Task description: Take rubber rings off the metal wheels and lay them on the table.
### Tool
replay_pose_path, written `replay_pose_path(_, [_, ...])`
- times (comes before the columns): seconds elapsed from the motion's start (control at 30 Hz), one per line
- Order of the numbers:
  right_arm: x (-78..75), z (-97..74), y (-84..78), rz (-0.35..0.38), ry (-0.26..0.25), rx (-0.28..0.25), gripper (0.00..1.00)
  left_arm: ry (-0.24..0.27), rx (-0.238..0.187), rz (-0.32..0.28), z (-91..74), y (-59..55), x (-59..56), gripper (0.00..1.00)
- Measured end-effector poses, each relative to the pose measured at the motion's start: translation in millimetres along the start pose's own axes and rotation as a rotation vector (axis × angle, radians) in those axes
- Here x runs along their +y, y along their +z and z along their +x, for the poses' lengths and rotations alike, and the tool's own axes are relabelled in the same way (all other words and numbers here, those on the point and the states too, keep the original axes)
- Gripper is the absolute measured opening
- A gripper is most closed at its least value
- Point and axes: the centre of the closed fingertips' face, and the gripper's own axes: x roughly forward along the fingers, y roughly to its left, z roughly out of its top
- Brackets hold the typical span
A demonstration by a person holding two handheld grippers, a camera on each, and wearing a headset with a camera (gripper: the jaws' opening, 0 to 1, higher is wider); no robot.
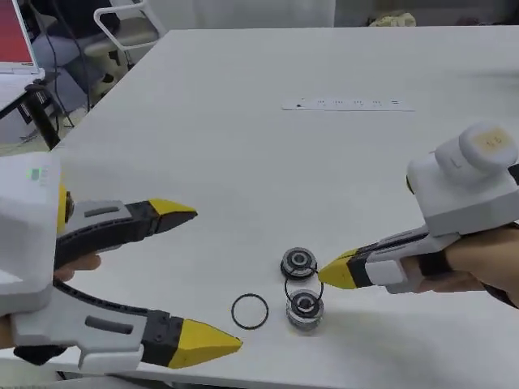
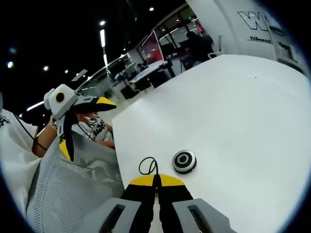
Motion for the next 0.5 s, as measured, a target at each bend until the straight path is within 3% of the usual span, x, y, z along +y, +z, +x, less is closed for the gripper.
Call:
replay_pose_path(0.27, [-2.4, -8.1, 11.7, 0.009, -0.011, -0.054, 0.00, 0.001, 0.014, -0.031, 0.6, -13.7, -9.2, 0.81])
replay_pose_path(0.5, [-1.0, -12.7, 23.0, 0.011, -0.013, -0.104, 0.00, 0.043, 0.010, -0.058, 1.5, -17.5, 0.8, 0.82])
